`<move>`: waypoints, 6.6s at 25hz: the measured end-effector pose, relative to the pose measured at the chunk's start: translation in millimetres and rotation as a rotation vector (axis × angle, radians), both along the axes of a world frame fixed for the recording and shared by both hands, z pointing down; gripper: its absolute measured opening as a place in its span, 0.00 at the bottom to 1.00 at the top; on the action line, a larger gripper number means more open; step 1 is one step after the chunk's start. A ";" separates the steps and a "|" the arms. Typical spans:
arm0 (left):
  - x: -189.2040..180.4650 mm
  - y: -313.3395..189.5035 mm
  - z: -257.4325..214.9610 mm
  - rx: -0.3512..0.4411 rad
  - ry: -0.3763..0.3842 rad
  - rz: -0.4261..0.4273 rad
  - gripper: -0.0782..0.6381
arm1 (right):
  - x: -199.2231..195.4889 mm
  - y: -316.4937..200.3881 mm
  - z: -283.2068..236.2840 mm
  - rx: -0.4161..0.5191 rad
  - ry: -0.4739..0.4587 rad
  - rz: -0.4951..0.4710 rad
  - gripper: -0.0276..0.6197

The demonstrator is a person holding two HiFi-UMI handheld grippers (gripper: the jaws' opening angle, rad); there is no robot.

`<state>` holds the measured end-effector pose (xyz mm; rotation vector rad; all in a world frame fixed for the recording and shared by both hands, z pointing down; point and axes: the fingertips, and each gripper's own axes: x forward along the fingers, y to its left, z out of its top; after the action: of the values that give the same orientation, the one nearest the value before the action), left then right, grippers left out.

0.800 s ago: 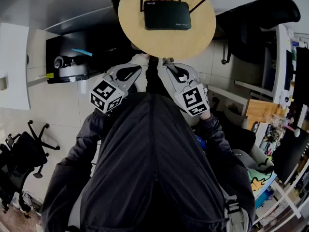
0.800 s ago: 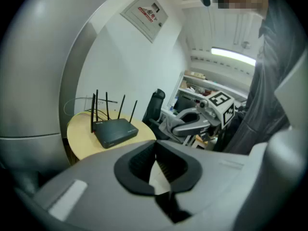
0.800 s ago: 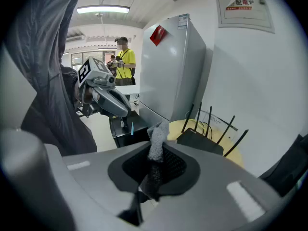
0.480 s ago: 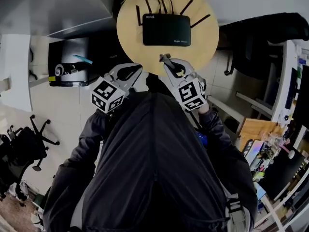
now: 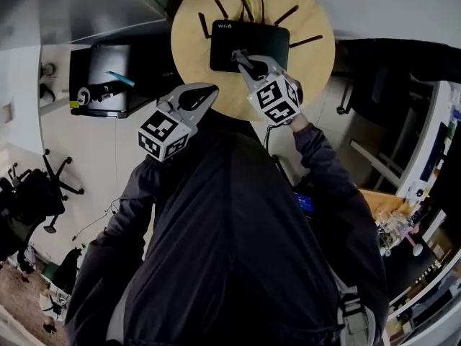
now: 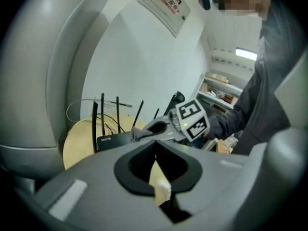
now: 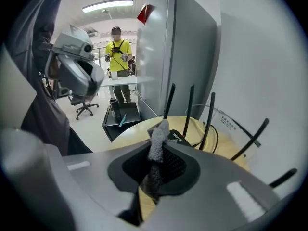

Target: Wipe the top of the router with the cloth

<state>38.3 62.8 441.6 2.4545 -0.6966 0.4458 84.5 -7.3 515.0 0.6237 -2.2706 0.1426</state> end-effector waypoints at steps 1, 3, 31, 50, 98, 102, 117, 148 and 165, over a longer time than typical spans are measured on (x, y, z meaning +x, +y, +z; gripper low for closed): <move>-0.2 -1.9 -0.6 -0.004 0.001 -0.004 0.10 | -4.3 -10.1 6.2 -0.008 0.010 -0.010 0.09; -3.5 -5.7 0.2 -0.013 0.002 -0.011 0.10 | -15.1 -30.4 19.7 -0.028 0.032 -0.029 0.09; -76.0 -20.2 2.3 -0.028 0.020 -0.032 0.10 | -62.9 16.9 101.5 -0.257 0.237 -0.226 0.09; -78.7 -19.3 3.6 -0.026 0.007 -0.048 0.10 | 8.4 -119.1 102.2 -0.190 0.259 0.067 0.09; -57.5 -24.1 3.0 -0.026 0.022 0.017 0.10 | 48.8 10.8 104.9 -0.308 0.283 0.062 0.09; -54.7 -24.8 6.6 -0.020 0.020 0.043 0.10 | 46.6 31.3 106.9 -0.330 0.285 0.048 0.09; -57.2 -23.8 6.2 -0.014 0.002 0.034 0.10 | 118.1 -111.3 110.1 -0.230 0.274 0.470 0.09; -52.3 -18.7 2.4 -0.010 0.013 0.093 0.10 | -48.9 63.6 111.4 -0.409 0.085 0.119 0.09; -49.9 -12.9 4.8 -0.013 0.013 0.133 0.10 | 46.1 44.8 149.5 -0.634 -0.086 0.731 0.09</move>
<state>-11.6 50.0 446.3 2.4982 -0.5256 0.4829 130.6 37.5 664.5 1.0599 -1.8082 1.1999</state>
